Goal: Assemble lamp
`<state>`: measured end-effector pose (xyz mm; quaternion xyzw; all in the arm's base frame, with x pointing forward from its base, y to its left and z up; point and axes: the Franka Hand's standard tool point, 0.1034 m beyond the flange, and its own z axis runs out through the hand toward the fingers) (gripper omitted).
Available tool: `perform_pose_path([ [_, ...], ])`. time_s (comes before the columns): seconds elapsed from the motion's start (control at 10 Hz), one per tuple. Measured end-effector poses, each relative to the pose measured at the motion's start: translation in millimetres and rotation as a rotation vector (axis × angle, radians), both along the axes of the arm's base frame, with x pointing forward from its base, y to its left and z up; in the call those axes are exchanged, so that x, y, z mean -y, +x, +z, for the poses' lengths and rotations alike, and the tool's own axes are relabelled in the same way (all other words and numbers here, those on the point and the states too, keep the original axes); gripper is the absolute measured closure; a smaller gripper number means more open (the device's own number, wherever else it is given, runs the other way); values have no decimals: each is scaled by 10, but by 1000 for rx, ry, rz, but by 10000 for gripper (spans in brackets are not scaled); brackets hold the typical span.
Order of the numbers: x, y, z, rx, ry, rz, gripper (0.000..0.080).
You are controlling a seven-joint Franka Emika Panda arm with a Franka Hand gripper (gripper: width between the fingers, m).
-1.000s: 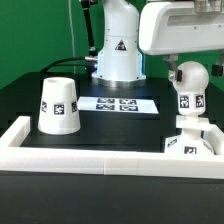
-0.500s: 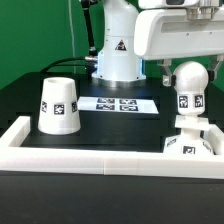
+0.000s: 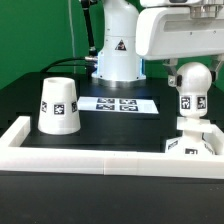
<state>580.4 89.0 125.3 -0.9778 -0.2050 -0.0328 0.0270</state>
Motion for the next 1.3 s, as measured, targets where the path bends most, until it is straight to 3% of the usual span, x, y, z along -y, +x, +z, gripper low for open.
perform_pose_path([
  [0.3, -6, -12, -3, -15, 4, -85, 222],
  [0.6, -93, 30, 8, -75, 10, -379, 220],
  [0.9, -76, 149, 8, -117, 54, -594, 220],
  [1.3, -129, 168, 22, -130, 70, -834, 220],
])
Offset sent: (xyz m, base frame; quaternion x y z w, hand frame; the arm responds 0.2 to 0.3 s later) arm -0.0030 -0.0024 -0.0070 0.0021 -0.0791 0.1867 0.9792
